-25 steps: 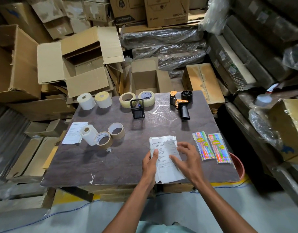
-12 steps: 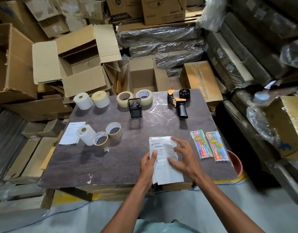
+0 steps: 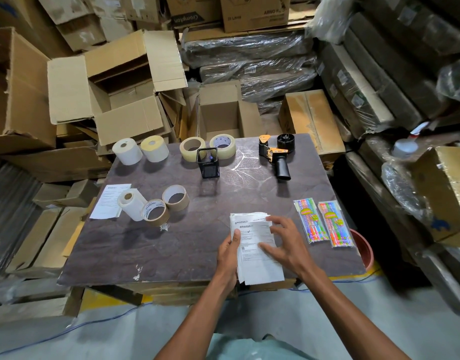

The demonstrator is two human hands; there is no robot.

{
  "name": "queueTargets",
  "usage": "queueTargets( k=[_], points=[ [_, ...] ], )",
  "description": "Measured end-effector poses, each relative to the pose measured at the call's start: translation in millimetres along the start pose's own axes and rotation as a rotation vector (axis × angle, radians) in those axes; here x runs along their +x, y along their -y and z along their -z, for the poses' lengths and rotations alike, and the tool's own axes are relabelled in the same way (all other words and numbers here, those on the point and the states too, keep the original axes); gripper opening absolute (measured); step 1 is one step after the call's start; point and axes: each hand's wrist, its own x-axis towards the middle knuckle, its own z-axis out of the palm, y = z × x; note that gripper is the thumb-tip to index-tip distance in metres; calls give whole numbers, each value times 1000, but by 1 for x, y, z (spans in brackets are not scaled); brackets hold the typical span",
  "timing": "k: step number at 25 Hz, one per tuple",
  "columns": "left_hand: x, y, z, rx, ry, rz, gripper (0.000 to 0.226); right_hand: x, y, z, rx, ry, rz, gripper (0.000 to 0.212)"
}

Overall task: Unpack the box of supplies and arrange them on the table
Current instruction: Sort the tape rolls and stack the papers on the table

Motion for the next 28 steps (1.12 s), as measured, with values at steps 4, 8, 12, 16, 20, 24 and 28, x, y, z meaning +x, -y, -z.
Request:
queueTargets(
  k=[4, 8, 12, 16, 20, 24, 28],
  points=[
    [7, 4, -1, -57, -37, 85, 34, -1, 0, -6, 272, -151, -436, 16],
    [6, 4, 6, 17, 2, 48, 26, -2, -5, -2, 393, -151, -521, 14],
    [3, -2, 3, 124, 9, -33, 24, -3, 1, 1, 412, -123, -539, 36],
    [6, -4, 3, 82, -25, -53, 28, 2, 0, 3, 542, -129, -582, 33],
    [10, -3, 6, 36, -38, -31, 27, 3, -1, 5, 659, -120, -625, 28],
    [10, -5, 7, 40, -46, -43, 26, 4, -3, 11, 738, -93, -642, 30],
    [10, -6, 7, 75, -67, -71, 23, 4, -2, 14, 599, -74, -618, 30]
  ],
)
